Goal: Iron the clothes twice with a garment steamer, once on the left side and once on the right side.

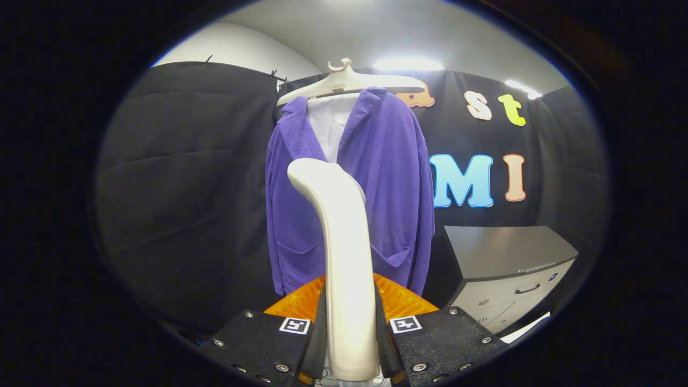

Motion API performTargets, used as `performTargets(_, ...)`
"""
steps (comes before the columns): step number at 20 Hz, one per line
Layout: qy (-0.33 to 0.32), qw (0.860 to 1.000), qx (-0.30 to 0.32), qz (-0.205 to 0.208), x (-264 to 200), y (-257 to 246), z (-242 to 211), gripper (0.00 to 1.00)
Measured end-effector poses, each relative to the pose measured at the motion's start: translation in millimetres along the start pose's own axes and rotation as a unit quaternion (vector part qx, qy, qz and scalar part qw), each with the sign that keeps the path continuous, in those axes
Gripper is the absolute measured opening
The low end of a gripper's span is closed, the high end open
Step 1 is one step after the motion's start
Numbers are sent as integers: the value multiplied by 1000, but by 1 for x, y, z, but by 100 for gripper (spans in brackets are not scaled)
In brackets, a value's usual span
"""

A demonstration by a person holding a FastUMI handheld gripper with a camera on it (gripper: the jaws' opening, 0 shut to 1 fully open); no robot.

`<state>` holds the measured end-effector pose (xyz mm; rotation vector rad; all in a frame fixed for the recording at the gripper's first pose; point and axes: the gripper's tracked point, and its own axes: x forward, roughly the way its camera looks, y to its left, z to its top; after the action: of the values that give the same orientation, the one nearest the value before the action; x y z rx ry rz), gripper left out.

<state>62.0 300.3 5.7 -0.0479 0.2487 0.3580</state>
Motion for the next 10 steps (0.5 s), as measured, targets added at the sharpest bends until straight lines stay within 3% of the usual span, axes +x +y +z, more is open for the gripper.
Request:
performTargets(6,-52,999,-12,7,14,34,45,39)
performTargets(10,-80,996,-33,-13,31,46,67,39)
